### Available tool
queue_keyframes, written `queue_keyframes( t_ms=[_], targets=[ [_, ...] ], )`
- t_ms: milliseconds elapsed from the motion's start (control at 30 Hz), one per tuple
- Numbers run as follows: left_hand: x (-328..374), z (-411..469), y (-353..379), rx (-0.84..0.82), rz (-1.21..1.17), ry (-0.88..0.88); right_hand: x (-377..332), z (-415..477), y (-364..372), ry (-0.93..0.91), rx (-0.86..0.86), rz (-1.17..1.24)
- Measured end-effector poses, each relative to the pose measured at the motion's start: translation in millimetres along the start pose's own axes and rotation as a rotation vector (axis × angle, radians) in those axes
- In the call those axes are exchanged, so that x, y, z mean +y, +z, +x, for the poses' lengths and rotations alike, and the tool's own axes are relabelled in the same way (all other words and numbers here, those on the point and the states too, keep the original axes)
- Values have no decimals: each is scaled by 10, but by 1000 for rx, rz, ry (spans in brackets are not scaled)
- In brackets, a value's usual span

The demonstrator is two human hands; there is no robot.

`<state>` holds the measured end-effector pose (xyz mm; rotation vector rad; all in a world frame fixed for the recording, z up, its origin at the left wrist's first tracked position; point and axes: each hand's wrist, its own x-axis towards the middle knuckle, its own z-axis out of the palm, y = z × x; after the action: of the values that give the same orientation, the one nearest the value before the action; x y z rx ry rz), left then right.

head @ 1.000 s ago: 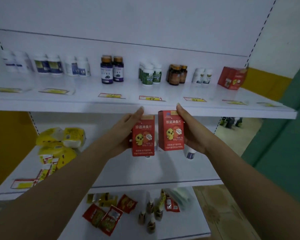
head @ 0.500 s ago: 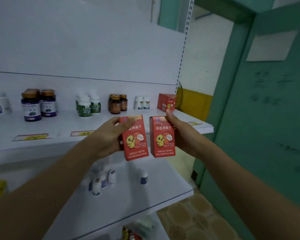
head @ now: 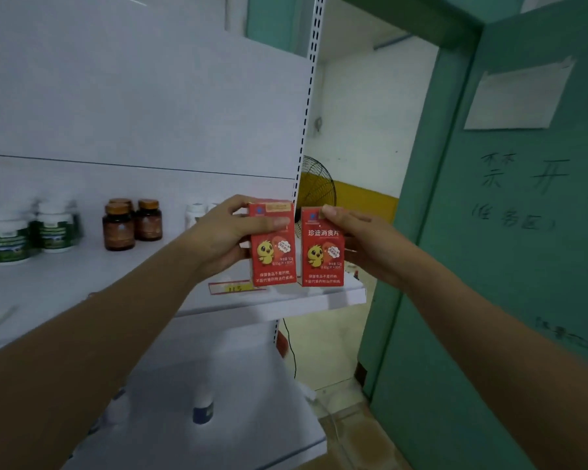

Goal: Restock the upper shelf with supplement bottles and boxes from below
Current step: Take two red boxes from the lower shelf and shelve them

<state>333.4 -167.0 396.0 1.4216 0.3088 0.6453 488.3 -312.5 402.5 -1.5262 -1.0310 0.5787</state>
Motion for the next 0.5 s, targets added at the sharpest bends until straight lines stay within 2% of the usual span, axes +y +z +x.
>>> queue_keyframes(
  t_ms=[200,500],
  targets=[
    [-160,614,135,39,93,-38,235,551,-372,-9,-41,-8],
    [-489,1509,-28,121,188,-43,719,1472,-598,23,-71,-24]
  ],
)
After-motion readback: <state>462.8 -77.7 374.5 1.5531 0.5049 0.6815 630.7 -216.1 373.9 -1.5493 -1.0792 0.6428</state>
